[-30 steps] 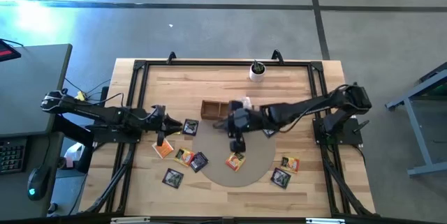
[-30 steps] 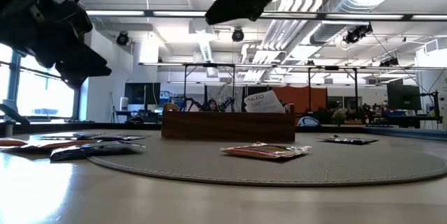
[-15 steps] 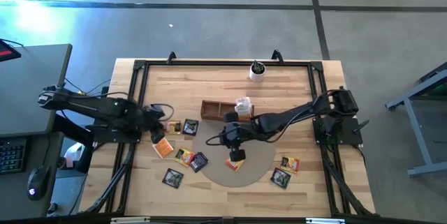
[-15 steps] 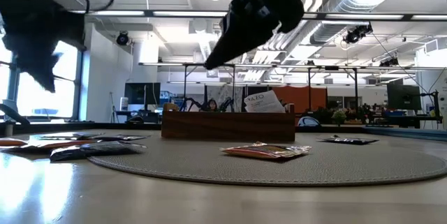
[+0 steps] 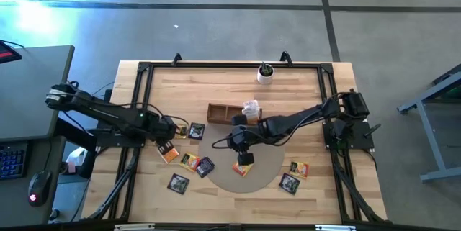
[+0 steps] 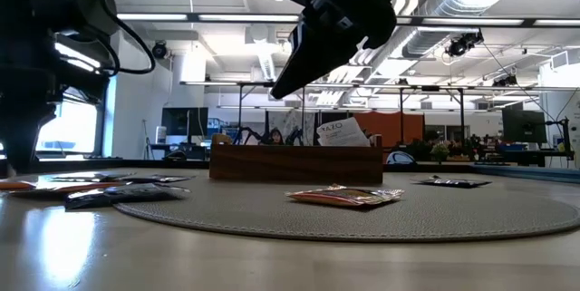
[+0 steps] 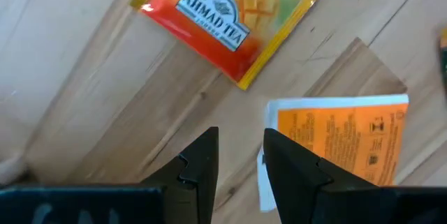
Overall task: Pick & Place Tea
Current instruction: Put the white tea bag into the right section of the wooden organizer
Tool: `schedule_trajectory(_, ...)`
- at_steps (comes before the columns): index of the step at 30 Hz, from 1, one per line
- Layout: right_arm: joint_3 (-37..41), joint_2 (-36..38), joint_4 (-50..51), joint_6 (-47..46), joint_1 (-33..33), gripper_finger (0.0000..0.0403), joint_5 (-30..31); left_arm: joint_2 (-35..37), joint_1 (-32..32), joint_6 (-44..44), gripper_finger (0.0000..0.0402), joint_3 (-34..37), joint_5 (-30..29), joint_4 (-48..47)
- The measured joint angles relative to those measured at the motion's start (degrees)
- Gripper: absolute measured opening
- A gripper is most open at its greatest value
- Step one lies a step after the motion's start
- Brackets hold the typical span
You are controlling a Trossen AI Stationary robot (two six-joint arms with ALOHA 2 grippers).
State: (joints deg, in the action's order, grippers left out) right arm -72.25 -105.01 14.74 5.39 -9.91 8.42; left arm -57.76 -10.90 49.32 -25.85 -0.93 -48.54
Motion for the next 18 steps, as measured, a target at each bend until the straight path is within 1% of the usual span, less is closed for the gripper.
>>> schedule_trajectory(9, 0.0, 0.0, 0.3, 0.0, 0.0, 0.0078, 0.0, -2.5, 0.0, -3.1, 0.0112, 0.0, 1.4, 5.4)
schedule_trajectory(18, 0.0, 0.0, 0.4, -0.3, 0.0, 0.0078, 0.0, -2.4, 0.0, -3.2, 0.0112, 0.0, 0.1, 2.9)
